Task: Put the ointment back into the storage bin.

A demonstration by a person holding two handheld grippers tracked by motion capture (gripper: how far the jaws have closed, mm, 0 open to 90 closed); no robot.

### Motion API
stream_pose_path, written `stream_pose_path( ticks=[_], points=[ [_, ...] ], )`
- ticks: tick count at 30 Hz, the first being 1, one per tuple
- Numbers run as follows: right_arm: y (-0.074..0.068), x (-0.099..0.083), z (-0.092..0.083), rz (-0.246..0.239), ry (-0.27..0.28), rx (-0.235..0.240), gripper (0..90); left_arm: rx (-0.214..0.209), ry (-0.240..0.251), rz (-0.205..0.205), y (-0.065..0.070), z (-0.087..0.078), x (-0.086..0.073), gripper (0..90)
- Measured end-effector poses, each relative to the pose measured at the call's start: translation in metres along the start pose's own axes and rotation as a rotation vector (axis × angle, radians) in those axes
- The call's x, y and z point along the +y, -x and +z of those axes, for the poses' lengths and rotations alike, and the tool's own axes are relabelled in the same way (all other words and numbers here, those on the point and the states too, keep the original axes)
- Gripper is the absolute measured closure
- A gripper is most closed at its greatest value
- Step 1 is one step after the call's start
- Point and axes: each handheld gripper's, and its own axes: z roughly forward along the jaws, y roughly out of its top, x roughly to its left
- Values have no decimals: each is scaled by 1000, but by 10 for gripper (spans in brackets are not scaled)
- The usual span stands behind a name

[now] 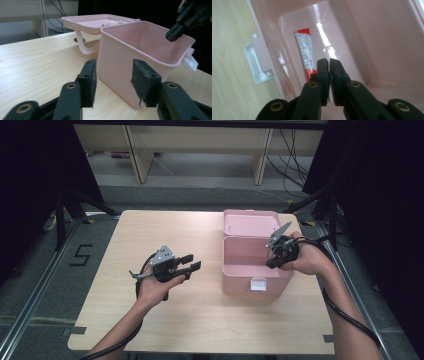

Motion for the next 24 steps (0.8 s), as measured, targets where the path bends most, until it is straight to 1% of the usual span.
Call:
stream_pose_path(
  ticks=[1, 2, 3, 4, 5, 6, 7, 8, 9, 10, 11, 12, 13, 14, 15, 16, 17, 18, 19, 21, 22, 23, 24],
  points=[
    [-1, -4, -2, 51, 25, -21, 900, 4, -3, 1, 0, 2, 2, 662],
    [-1, -4, -2, 51, 25, -21, 900, 5, -10, 5, 0, 4, 4, 662],
    [-1, -6, -3, 69, 39, -22, 900, 4, -18, 5, 0, 7, 7, 692],
    [0, -9, -3, 87, 63, -35, 900, 1, -20, 2, 0, 10, 8, 726],
    [-1, -10, -4, 128, 73, -39, 900, 0, -30, 5, -1, 13, 11, 759],
    [-2, -13, -6, 163, 97, -46, 900, -2, -27, -2, -2, 16, 13, 790],
    [-2, -15, -7, 175, 112, -53, 900, -2, -34, -6, -3, 18, 15, 814],
    [-4, -20, -8, 218, 135, -65, 900, 0, -47, -12, -4, 23, 18, 847],
    [-4, -20, -8, 218, 135, -65, 900, 0, -47, -12, -4, 23, 18, 861],
    [-5, -21, -9, 227, 141, -69, 900, 4, -52, -14, -6, 26, 20, 861],
    [-5, -23, -8, 227, 157, -85, 900, 13, -57, -14, -7, 29, 22, 881],
    [-9, -24, -8, 270, 161, -84, 900, 16, -59, -17, -9, 32, 23, 894],
    [-8, -26, -9, 262, 164, -85, 900, 18, -67, -23, -11, 35, 26, 895],
    [-10, -28, -9, 279, 171, -89, 900, 20, -71, -28, -12, 36, 28, 896],
    [-11, -30, -9, 306, 180, -101, 900, 24, -68, -37, -13, 38, 30, 897],
    [-10, -32, -9, 296, 194, -108, 900, 32, -65, -43, -15, 40, 33, 897],
    [-11, -34, -6, 304, 221, -125, 900, 32, -65, -42, -15, 41, 35, 897],
    [-11, -34, -6, 304, 221, -125, 900, 32, -65, -42, -15, 41, 35, 898],
    [-12, -35, -6, 325, 227, -132, 900, 33, -63, -41, -16, 42, 36, 898],
    [-15, -37, -8, 376, 239, -128, 900, 36, -62, -36, -17, 44, 39, 898],
    [-17, -39, -7, 398, 264, -148, 900, 39, -61, -37, -17, 45, 39, 897],
    [-17, -39, -7, 398, 264, -148, 900, 39, -59, -34, -18, 46, 39, 897],
    [-17, -39, -7, 408, 274, -158, 900, 45, -57, -32, -19, 46, 40, 897]
  ],
)
